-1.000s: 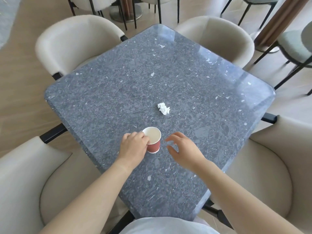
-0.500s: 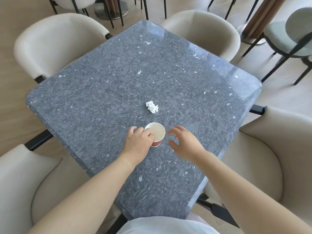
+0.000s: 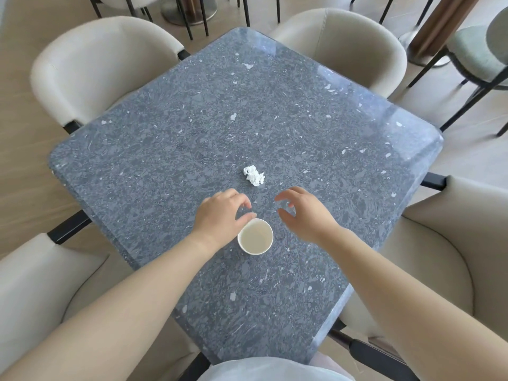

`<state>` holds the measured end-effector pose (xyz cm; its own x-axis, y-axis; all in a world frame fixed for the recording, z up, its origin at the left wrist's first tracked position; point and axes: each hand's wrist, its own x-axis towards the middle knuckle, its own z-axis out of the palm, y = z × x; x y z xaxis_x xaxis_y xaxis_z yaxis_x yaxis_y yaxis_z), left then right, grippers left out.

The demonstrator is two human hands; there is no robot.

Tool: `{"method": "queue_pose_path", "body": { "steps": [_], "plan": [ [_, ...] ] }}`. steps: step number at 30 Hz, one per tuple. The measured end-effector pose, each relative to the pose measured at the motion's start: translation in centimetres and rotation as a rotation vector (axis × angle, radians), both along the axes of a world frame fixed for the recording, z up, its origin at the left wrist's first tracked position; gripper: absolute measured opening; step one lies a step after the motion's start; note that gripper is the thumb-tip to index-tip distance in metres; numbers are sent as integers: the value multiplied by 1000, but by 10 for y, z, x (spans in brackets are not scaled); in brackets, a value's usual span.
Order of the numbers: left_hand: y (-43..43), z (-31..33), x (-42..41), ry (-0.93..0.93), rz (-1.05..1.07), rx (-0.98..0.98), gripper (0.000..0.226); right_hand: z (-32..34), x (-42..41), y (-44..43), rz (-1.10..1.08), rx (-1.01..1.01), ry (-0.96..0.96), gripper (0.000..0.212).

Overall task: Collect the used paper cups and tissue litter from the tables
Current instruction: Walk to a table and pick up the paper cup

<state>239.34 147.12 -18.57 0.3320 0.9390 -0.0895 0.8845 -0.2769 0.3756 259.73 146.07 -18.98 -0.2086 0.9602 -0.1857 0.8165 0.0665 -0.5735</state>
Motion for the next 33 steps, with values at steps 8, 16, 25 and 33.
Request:
{"method": "queue_pose_path", "body": {
  "steps": [8, 16, 25, 33],
  "plan": [
    [38, -12, 4, -38, 50, -95, 19, -6, -7, 34, 43, 1, -14, 28],
    [79, -35, 11, -31, 103, -191, 13, -29, -4, 82, 39, -23, -73, 31],
    [114, -76, 17, 1, 65, -218, 36, -75, -5, 112, -34, -29, -142, 30],
    [132, -92, 27, -16, 46, -246, 50, -97, -19, 124, -45, -39, -45, 39]
  ]
}}
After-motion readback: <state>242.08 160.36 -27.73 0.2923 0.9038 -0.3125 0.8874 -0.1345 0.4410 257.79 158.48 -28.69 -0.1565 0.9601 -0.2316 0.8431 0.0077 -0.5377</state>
